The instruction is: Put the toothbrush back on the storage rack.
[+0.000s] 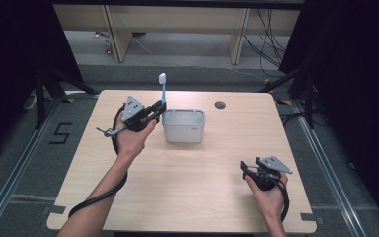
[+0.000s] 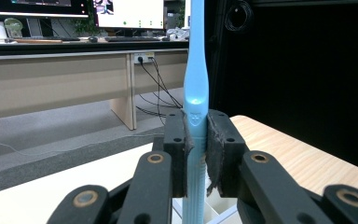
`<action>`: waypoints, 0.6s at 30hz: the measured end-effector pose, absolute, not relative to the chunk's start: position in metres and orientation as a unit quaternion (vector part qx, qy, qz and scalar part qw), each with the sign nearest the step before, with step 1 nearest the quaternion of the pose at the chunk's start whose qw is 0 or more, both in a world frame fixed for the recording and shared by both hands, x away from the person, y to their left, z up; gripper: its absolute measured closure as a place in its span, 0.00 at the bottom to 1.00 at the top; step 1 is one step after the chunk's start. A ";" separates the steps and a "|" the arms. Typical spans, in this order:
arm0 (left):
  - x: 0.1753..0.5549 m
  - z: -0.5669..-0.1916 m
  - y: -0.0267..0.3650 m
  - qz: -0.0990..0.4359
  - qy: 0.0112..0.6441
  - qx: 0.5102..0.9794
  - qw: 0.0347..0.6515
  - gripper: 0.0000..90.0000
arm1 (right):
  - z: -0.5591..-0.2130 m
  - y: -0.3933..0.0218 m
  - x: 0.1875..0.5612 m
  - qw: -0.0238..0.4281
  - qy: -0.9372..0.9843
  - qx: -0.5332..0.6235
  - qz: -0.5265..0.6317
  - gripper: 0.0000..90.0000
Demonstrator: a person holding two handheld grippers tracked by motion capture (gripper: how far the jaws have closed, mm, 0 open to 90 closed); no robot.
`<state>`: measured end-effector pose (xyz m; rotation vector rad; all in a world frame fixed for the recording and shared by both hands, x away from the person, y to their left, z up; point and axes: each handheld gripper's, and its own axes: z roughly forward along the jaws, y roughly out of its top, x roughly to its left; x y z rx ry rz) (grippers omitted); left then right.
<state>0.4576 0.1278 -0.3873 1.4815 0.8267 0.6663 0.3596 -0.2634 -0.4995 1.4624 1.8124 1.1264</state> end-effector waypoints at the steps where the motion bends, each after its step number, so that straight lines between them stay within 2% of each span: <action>1: 0.458 -0.387 0.128 0.291 0.357 0.642 0.613 0.87 | -0.500 -0.264 0.360 0.277 0.675 0.541 0.419 0.42; 10: 0.461 -0.385 0.125 0.292 0.356 0.641 0.614 0.87 | -0.499 -0.266 0.361 0.288 0.680 0.532 0.415 0.42; 12: 0.462 -0.385 0.125 0.292 0.356 0.641 0.614 0.87 | -0.500 -0.263 0.360 0.273 0.670 0.545 0.423 0.42; 18: 0.464 -0.384 0.123 0.292 0.357 0.639 0.616 0.87 | -0.500 -0.264 0.360 0.276 0.672 0.544 0.419 0.42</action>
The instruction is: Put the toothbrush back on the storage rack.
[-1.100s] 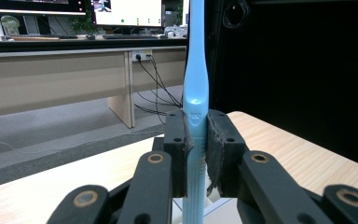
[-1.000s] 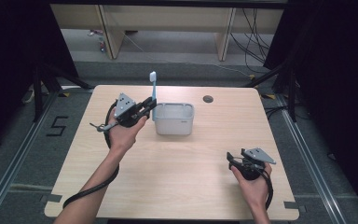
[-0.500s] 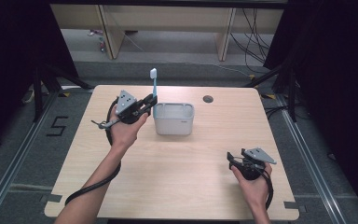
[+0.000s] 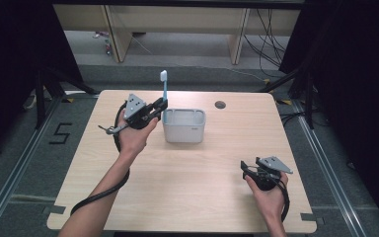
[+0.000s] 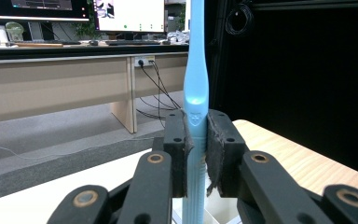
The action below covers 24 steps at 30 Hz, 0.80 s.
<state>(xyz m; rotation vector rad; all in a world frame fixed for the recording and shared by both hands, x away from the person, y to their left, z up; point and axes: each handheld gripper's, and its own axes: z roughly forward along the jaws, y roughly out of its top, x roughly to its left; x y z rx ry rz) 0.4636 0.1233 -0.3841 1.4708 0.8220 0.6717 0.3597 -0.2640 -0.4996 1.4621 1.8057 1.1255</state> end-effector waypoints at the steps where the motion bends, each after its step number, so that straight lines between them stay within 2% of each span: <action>1: 0.465 -0.384 0.123 0.293 0.357 0.638 0.616 0.87 | -0.500 -0.264 0.360 0.276 0.672 0.545 0.419 0.42; 24: 0.478 -0.390 0.121 0.299 0.362 0.636 0.612 0.87 | -0.500 -0.264 0.360 0.277 0.672 0.545 0.419 0.42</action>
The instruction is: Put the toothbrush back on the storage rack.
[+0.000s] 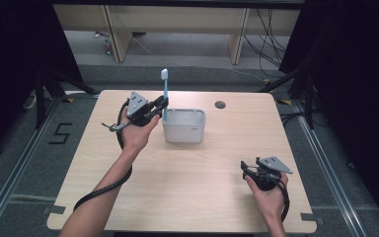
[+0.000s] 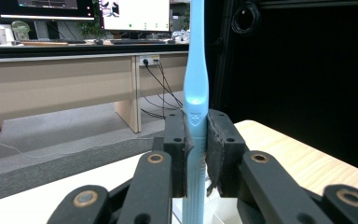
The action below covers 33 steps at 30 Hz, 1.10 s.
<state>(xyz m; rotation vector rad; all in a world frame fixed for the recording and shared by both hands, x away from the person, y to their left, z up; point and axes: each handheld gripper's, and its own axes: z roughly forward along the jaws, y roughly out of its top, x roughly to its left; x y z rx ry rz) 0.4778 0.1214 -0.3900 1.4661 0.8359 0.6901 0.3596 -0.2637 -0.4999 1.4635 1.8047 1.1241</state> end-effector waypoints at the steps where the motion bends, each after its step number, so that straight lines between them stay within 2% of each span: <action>1: 0.478 -0.390 0.121 0.299 0.362 0.636 0.612 0.87 | -0.500 -0.264 0.360 0.277 0.672 0.545 0.419 0.42; 7: 0.480 -0.391 0.121 0.300 0.363 0.636 0.612 0.87 | -0.500 -0.263 0.360 0.278 0.672 0.544 0.418 0.42; 8: 0.480 -0.391 0.121 0.300 0.363 0.636 0.612 0.87 | -0.499 -0.266 0.361 0.289 0.680 0.532 0.413 0.42; 15: 0.482 -0.394 0.119 0.299 0.365 0.639 0.608 0.87 | -0.499 -0.263 0.358 0.271 0.671 0.552 0.413 0.42; 33: 0.491 -0.404 0.117 0.298 0.371 0.643 0.600 0.87 | -0.499 -0.265 0.359 0.282 0.674 0.543 0.414 0.42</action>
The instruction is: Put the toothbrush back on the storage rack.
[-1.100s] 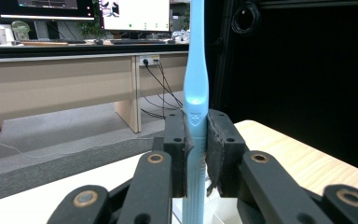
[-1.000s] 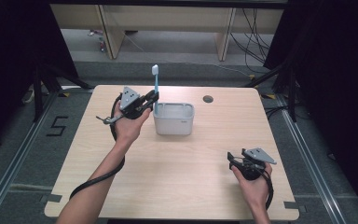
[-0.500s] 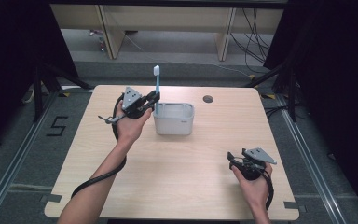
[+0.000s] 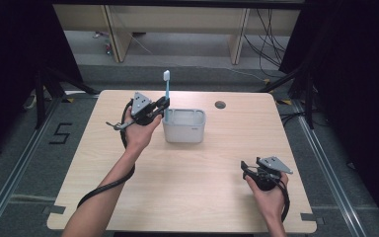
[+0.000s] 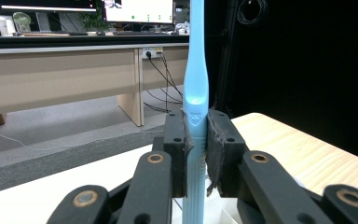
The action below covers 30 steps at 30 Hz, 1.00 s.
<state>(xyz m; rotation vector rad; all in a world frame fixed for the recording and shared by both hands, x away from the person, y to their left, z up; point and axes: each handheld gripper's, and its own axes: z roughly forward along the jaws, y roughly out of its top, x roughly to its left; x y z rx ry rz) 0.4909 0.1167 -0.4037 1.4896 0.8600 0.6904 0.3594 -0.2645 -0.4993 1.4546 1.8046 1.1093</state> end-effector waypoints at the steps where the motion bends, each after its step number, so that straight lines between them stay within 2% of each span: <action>1: 0.491 -0.404 0.117 0.298 0.371 0.643 0.600 0.87 | -0.499 -0.265 0.359 0.282 0.674 0.543 0.414 0.42; 12: 0.493 -0.408 0.115 0.298 0.374 0.646 0.595 0.87 | -0.500 -0.267 0.362 0.290 0.678 0.530 0.419 0.42; 18: 0.494 -0.409 0.116 0.297 0.374 0.648 0.593 0.87 | -0.500 -0.263 0.359 0.274 0.671 0.550 0.416 0.42; 30: 0.494 -0.413 0.117 0.293 0.383 0.657 0.579 0.87 | -0.500 -0.267 0.361 0.292 0.684 0.530 0.407 0.42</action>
